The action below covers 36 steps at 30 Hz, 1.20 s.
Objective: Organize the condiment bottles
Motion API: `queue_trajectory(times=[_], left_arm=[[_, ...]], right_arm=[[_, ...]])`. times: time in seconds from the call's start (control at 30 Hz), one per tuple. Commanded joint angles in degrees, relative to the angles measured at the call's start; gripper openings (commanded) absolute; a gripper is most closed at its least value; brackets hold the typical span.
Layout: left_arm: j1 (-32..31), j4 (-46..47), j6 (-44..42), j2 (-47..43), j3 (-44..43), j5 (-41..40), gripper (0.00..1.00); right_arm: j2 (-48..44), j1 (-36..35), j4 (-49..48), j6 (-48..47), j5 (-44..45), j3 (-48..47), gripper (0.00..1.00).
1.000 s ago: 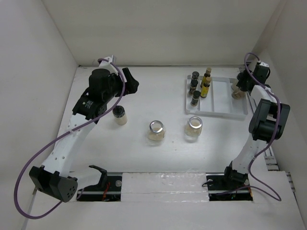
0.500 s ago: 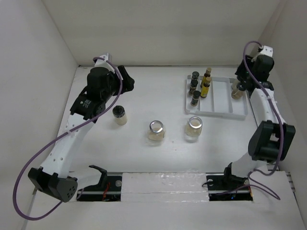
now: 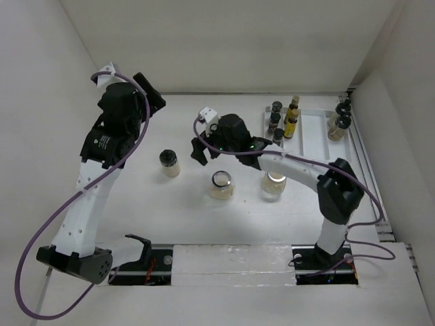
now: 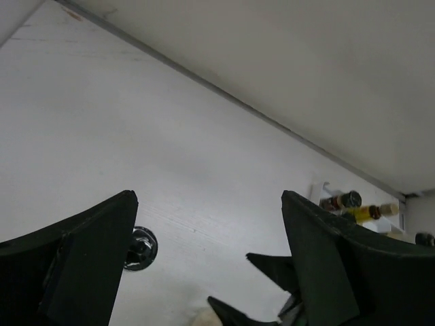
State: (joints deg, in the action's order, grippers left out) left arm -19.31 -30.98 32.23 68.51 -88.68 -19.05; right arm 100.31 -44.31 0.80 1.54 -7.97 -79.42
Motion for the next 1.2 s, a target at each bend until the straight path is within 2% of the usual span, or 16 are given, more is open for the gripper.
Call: queue_trajectory(times=[0.0,0.13,0.23,0.6,0.77,0.83,0.9,1.0,1.13,1.17], left_arm=[[1.2,-2.1,1.0,-2.2,-3.9,-6.5,0.84],[1.2,-2.8,1.0,-6.0,-0.9,-6.0,0.88],[1.2,-2.8,1.5,-9.0,2.0,-5.5,0.88],[0.2,-3.4,1.5,-11.4,3.7,-5.9,0.88],[-0.5,-3.9,1.5,-11.4,3.2,-6.5,0.88],[-0.5,-3.9,1.5,-11.4,3.2,-7.1,0.88],[-0.5,-3.9,1.5,-11.4,3.2,-7.1,0.88],[-0.5,-3.9,1.5,-10.9,3.2,-6.6,0.88],[-0.5,-3.9,1.5,-10.9,3.2,-6.6,0.88],[-0.5,-3.9,1.5,-10.9,3.2,-6.6,0.88]], right_arm=[[4.3,-2.7,-2.8,-1.7,-5.2,-6.6,0.93],[12.9,-7.2,-0.7,-3.6,-4.4,-14.0,0.99],[20.6,-8.2,3.4,-3.7,-4.4,-22.0,0.99],[33.0,-9.9,8.8,-4.7,-3.4,-34.8,0.99],[33.8,-9.9,2.9,-2.2,1.5,-35.6,0.9],[33.8,-9.9,1.7,-0.8,2.1,-35.6,0.77],[33.8,-9.9,-0.1,-0.2,2.1,-35.6,0.72],[30.8,-9.9,-2.6,0.6,1.6,-33.3,0.49],[23.4,-9.0,-5.7,1.6,1.6,-27.9,0.46],[19.2,-8.3,-6.4,2.4,0.9,-26.9,0.46]])
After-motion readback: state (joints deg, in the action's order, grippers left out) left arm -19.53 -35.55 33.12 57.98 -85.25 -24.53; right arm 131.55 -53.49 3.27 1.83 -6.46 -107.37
